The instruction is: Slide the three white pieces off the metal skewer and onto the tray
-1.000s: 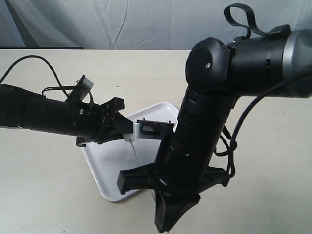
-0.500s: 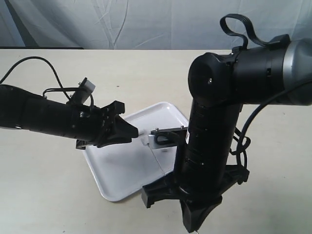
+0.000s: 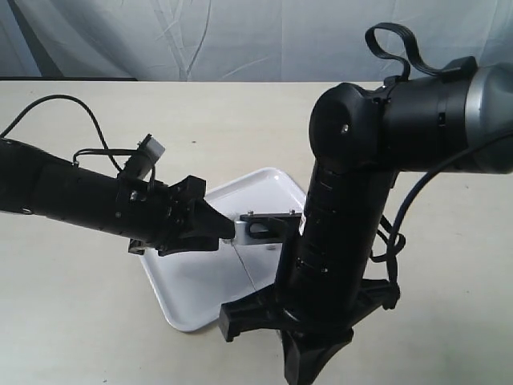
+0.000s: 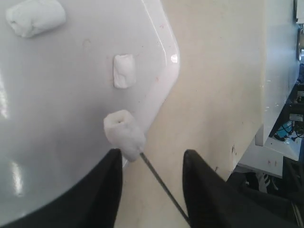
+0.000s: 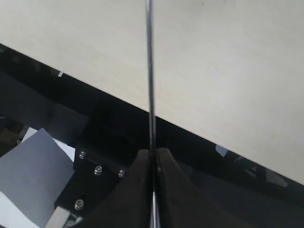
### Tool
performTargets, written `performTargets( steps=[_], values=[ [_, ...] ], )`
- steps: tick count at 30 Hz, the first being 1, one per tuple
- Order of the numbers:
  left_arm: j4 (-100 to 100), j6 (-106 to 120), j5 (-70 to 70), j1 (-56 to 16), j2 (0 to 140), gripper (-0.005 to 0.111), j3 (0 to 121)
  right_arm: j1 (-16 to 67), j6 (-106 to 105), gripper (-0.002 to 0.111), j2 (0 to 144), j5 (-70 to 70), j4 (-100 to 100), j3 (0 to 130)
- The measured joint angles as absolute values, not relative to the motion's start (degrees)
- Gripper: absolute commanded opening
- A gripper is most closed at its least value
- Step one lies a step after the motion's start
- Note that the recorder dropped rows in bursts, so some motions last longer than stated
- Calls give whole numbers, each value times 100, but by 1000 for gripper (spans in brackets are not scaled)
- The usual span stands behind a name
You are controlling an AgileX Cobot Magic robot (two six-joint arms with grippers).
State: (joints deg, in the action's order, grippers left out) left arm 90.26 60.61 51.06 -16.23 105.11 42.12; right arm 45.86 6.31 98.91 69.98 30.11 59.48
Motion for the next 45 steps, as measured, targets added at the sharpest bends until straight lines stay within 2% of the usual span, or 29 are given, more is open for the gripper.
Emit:
performTargets(
  steps=[8, 17, 30, 41, 45],
  values=[
    [9006, 6022, 4932, -1623, 10511, 37, 4212, 4586, 298, -1, 9891, 6997, 3602, 5948],
    [9159, 6022, 4874, -1623, 10511, 11, 4212, 4586, 244, -1, 9793, 6997, 3767, 5948],
    [9402, 6000, 4732, -1629, 10511, 11, 4278, 4586, 656, -1, 9389, 6767, 3671, 5875],
    [9435, 6024, 4237, -1471, 10511, 11, 4541, 4955, 792, -1, 8897, 7013, 3589, 5042],
    [9220, 6024, 4313, -1432, 10511, 18, 4541, 4955, 859, -1, 8778, 7013, 3201, 5031]
  ],
)
